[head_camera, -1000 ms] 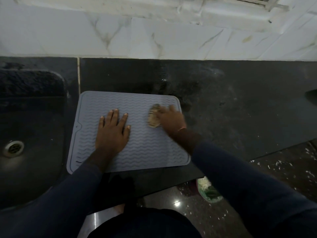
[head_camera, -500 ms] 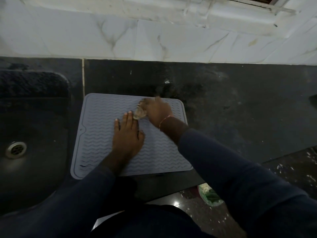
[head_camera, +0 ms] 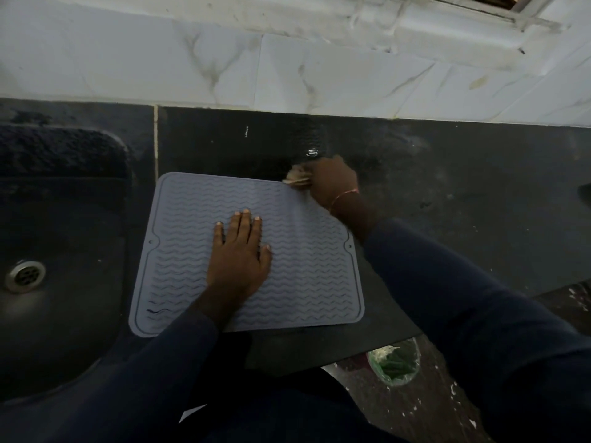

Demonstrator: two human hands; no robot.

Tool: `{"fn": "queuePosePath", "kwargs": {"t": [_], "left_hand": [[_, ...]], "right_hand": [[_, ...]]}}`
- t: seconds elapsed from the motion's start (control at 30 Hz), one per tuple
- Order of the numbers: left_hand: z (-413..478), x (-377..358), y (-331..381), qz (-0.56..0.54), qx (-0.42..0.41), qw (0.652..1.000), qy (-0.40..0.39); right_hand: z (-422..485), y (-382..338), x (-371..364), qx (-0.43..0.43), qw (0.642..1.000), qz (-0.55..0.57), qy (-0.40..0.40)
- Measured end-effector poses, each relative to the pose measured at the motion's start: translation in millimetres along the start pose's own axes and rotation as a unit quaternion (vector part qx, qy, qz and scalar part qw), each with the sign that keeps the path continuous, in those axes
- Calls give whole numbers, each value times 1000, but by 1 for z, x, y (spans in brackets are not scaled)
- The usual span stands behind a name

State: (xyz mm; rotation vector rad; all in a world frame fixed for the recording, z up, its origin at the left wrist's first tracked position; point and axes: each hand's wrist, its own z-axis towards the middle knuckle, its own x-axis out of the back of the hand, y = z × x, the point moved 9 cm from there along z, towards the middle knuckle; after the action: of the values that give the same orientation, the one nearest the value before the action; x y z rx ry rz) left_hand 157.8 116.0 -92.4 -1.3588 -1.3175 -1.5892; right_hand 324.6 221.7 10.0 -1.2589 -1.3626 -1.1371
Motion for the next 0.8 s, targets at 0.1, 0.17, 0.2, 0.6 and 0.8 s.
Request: {"fn": "queuePosePath", "kwargs": {"t": [0.1,0.17,0.2,0.6,0.8], "left_hand": [[0,0,0,2,1,1000,2],[0,-1,-2,-3,5,1000,0],[0,-1,-2,-5,5,1000,3],[-1,-2,2,15,-8,1000,7],[0,-2,0,11,-14,1000,11]], "right_hand": [[-7,-22,-39,79,994,-37,-66],[-18,6,-56,72,995,-40,-59],[-24,28,-59,56,996,-44,-50],[-81,-58,-45,105,993,-43,-38],[-145,24,-69,50,994,-70,-69]]}}
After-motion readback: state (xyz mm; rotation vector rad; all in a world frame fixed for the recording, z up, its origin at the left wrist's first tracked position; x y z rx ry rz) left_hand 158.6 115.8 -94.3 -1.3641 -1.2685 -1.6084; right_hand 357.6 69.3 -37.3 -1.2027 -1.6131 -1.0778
